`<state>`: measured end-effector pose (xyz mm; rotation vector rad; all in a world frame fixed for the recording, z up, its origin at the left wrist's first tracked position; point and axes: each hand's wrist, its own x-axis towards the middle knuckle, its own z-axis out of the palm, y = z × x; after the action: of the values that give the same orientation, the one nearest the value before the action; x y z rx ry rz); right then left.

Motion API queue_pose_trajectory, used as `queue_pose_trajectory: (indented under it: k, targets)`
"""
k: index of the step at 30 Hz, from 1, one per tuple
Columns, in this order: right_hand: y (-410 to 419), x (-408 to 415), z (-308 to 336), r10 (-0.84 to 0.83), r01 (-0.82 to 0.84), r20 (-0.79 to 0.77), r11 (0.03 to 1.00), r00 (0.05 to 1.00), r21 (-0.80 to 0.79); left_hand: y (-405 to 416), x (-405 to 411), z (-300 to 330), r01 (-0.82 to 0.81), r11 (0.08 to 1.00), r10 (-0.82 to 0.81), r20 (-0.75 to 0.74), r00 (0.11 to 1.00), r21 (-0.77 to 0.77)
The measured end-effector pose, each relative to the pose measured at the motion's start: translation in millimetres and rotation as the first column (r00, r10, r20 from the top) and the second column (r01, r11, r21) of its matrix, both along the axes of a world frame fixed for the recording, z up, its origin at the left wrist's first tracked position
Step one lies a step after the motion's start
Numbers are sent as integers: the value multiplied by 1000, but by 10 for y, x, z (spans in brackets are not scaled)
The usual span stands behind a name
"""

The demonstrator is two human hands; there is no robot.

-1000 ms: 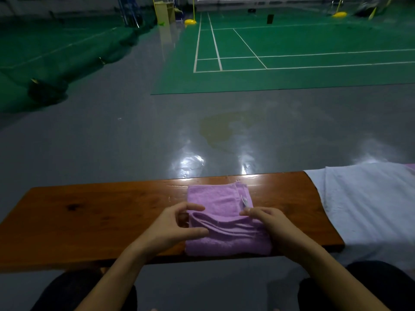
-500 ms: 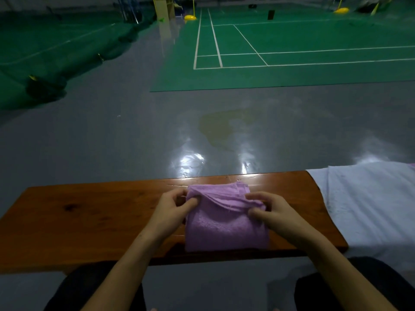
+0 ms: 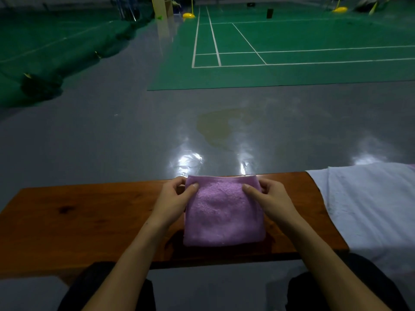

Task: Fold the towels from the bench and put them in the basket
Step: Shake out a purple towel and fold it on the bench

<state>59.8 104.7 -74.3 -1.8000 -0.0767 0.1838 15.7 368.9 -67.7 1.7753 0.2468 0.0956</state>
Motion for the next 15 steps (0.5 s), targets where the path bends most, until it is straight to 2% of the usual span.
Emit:
queue_pose_trajectory:
  k: [2, 6, 10, 15]
  targets:
    - [46, 67, -72, -37, 41, 61, 997, 997, -71, -25, 61, -70, -35, 999, 35, -20, 999, 21]
    - [140, 136, -193, -63, 107, 205, 971, 977, -212, -61, 187, -227, -90, 966, 102, -41, 994, 242]
    - [200, 140, -284, -95, 150, 197, 947, 976, -284, -86, 207, -329, -154, 886, 180, -18, 984, 438]
    - [214, 139, -338, -110, 164, 180, 933, 978, -321, -116, 136, -246, -185, 818, 225, -7, 974, 545]
